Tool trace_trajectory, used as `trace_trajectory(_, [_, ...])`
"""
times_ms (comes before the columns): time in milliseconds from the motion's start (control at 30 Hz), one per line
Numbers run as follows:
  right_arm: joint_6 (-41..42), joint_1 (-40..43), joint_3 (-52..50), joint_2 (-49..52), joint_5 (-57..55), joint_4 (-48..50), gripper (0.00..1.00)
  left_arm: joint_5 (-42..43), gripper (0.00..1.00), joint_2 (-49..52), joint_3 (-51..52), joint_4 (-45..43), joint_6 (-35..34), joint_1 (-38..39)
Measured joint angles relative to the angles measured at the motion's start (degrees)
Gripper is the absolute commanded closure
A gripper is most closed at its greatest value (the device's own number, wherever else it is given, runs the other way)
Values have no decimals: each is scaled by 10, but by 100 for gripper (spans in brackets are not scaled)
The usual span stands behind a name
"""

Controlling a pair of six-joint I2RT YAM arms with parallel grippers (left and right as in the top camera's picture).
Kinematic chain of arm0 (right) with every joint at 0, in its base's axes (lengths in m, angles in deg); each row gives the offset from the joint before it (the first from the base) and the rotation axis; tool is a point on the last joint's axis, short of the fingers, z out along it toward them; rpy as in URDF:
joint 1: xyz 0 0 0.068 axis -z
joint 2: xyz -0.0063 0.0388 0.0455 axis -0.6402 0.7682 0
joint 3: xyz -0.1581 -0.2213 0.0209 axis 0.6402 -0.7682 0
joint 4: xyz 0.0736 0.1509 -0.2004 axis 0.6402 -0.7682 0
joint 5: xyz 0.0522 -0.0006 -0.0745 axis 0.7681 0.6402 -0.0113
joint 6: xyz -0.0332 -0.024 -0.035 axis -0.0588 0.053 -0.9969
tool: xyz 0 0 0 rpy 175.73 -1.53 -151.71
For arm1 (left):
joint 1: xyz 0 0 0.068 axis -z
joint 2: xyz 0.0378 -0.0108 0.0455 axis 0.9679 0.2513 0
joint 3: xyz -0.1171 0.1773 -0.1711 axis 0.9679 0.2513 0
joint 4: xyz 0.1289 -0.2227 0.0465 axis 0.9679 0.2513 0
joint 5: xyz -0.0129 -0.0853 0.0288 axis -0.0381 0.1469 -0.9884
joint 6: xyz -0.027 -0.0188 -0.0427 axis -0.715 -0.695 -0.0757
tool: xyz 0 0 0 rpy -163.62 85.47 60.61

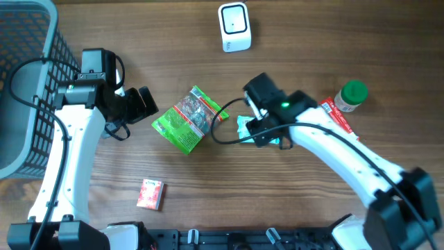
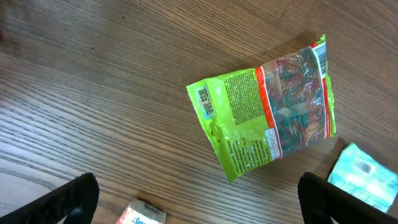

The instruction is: Scan the item barcode

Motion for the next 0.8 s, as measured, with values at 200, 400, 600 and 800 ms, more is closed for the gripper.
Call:
trace_trajectory(200, [18,88,1,-6,104,0,15,0,0,0,0,0,0,0])
trace_trajectory(400, [22,164,1,-1,220,0,18,0,0,0,0,0,0,0])
trace_trajectory(600, [35,167,-8,-1,263,23,23,0,0,0,0,0,0,0])
trace_trajectory(800, [59,167,-37,-1,269,56,23,0,0,0,0,0,0,0])
